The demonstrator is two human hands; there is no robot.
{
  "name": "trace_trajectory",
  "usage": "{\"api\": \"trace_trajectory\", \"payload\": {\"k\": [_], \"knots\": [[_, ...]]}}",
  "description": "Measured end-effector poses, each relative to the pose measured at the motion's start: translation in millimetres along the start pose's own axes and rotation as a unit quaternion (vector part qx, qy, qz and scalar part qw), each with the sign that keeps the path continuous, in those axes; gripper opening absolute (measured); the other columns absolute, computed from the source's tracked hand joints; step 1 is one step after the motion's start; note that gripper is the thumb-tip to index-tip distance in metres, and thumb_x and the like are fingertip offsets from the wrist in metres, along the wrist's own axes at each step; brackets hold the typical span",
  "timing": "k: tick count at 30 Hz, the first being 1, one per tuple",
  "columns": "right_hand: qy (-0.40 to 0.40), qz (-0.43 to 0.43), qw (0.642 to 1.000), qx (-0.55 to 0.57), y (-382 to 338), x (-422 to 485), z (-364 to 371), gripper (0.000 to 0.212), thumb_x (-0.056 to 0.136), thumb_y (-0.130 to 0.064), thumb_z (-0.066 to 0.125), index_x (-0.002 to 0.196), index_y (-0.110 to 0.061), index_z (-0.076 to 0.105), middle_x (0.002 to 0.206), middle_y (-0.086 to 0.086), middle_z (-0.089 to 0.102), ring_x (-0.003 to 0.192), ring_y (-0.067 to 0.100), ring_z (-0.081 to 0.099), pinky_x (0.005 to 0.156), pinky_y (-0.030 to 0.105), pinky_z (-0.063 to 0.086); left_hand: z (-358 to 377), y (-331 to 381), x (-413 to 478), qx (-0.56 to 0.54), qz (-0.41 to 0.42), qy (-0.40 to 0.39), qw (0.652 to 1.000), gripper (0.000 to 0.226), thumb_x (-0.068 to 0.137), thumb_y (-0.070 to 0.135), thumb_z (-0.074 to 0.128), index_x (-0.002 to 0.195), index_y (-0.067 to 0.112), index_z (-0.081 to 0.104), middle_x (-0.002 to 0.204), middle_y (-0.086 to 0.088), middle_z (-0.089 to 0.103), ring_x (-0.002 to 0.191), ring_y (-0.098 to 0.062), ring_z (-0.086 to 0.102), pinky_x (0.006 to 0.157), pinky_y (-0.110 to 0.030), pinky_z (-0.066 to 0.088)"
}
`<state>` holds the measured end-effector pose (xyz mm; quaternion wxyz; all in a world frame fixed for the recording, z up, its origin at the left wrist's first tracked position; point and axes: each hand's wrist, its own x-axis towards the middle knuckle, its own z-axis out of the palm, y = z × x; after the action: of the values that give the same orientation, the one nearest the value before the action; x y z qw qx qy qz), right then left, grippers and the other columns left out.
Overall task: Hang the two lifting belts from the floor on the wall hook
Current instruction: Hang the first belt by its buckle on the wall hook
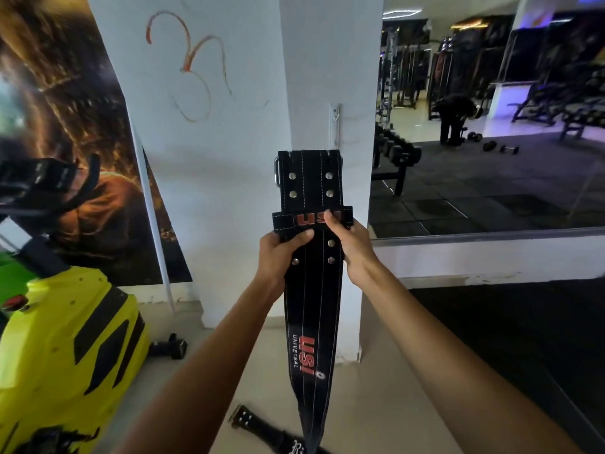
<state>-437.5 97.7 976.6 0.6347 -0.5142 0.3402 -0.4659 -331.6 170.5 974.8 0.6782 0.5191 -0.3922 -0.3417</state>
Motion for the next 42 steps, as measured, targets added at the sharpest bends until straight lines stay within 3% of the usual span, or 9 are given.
{"api": "trace_trajectory", "payload": {"k": [3,7,10,18,21,25,31,36,42], "knots": [[-0.028,-0.100,0.993,-0.048,-8.8,-0.1,0.3,0.032,0.084,-0.023,0.065,0.111,-0.007,0.061,0.103,0.005,0.067,0.094,0.017,0.063,0.070,0.018,0.053,3.2,15.7,5.3,-0.044,0.020,0.016,0.999,0.009,0.084,0.004,0.063,0.084,0.012,0.068,0.072,0.003,0.073,0.067,-0.010,0.071,0.053,-0.020,0.054],[-0.031,-0.078,0.992,-0.090,41.0,-13.6,-16.1,0.029,0.082,-0.016,0.068,0.105,0.000,0.063,0.103,0.014,0.070,0.098,0.029,0.067,0.087,0.033,0.055,4.8,44.2,18.8,-0.070,0.064,0.020,0.995,0.013,0.083,-0.002,0.062,0.080,0.010,0.067,0.070,0.003,0.073,0.066,-0.011,0.070,0.056,-0.023,0.056],[-0.034,-0.042,0.994,-0.099,61.8,-31.1,-24.9,0.028,0.080,-0.010,0.069,0.100,0.008,0.064,0.098,0.019,0.070,0.098,0.037,0.067,0.083,0.032,0.054,3.6,51.8,20.9,-0.082,0.071,0.008,0.994,0.012,0.084,-0.001,0.061,0.081,0.010,0.066,0.067,0.006,0.073,0.065,-0.009,0.071,0.055,-0.021,0.055],[-0.026,-0.073,0.990,-0.118,23.8,-17.9,-19.5,0.022,0.083,-0.015,0.066,0.079,0.007,0.064,0.069,0.013,0.061,0.065,0.018,0.061,0.067,0.025,0.046,1.8,68.8,30.2,-0.126,0.085,0.032,0.988,0.010,0.083,0.000,0.063,0.080,0.009,0.065,0.068,0.003,0.073,0.066,-0.012,0.071,0.056,-0.026,0.057],[-0.056,-0.007,0.991,-0.118,53.5,-43.1,-33.1,0.025,0.084,-0.014,0.065,0.101,0.004,0.065,0.090,0.006,0.070,0.092,0.026,0.069,0.083,0.029,0.056,0.8,71.1,33.7,-0.124,0.082,0.027,0.988,0.010,0.082,0.000,0.064,0.080,0.009,0.067,0.067,0.004,0.074,0.065,-0.013,0.071,0.057,-0.026,0.057],[-0.077,-0.065,0.992,-0.070,5.0,-24.5,-11.6,0.043,0.090,-0.030,0.055,0.131,-0.018,0.048,0.132,0.002,0.056,0.120,0.015,0.051,0.107,0.039,0.035,4.5,67.5,34.7,-0.102,0.049,0.018,0.993,0.003,0.082,0.004,0.066,0.084,0.007,0.067,0.076,-0.003,0.073,0.068,-0.016,0.072,0.058,-0.029,0.057],[-0.005,-0.054,0.997,0.046,-11.0,0.5,5.3,0.024,0.079,-0.037,0.066,0.098,-0.023,0.071,0.120,0.009,0.067,0.120,0.031,0.055,0.109,0.055,0.032,6.1,33.8,17.8,-0.035,0.055,-0.009,0.998,0.009,0.085,0.011,0.066,0.093,0.008,0.067,0.086,-0.005,0.073,0.075,-0.014,0.072,0.062,-0.021,0.056],[0.038,-0.025,0.997,0.058,-11.1,4.4,-5.2,0.009,0.088,-0.029,0.060,0.084,-0.025,0.068,0.124,0.007,0.064,0.125,0.026,0.050,0.113,0.051,0.029,-26.5,-76.9,-59.9,0.117,-0.101,-0.145,0.977,0.008,0.083,0.011,0.066,0.089,0.010,0.070,0.092,-0.012,0.075,0.087,-0.027,0.071,0.071,-0.025,0.056],[0.041,0.004,0.997,0.067,6.1,4.1,-1.5,0.013,0.077,-0.037,0.067,0.083,-0.027,0.073,0.122,0.007,0.066,0.123,0.029,0.053,0.111,0.054,0.030,-9.8,-17.8,-8.7,-0.013,0.006,-0.049,0.999,0.016,0.088,0.014,0.060,0.094,0.004,0.071,0.087,-0.007,0.076,0.084,-0.022,0.072,0.071,-0.028,0.057]]}}
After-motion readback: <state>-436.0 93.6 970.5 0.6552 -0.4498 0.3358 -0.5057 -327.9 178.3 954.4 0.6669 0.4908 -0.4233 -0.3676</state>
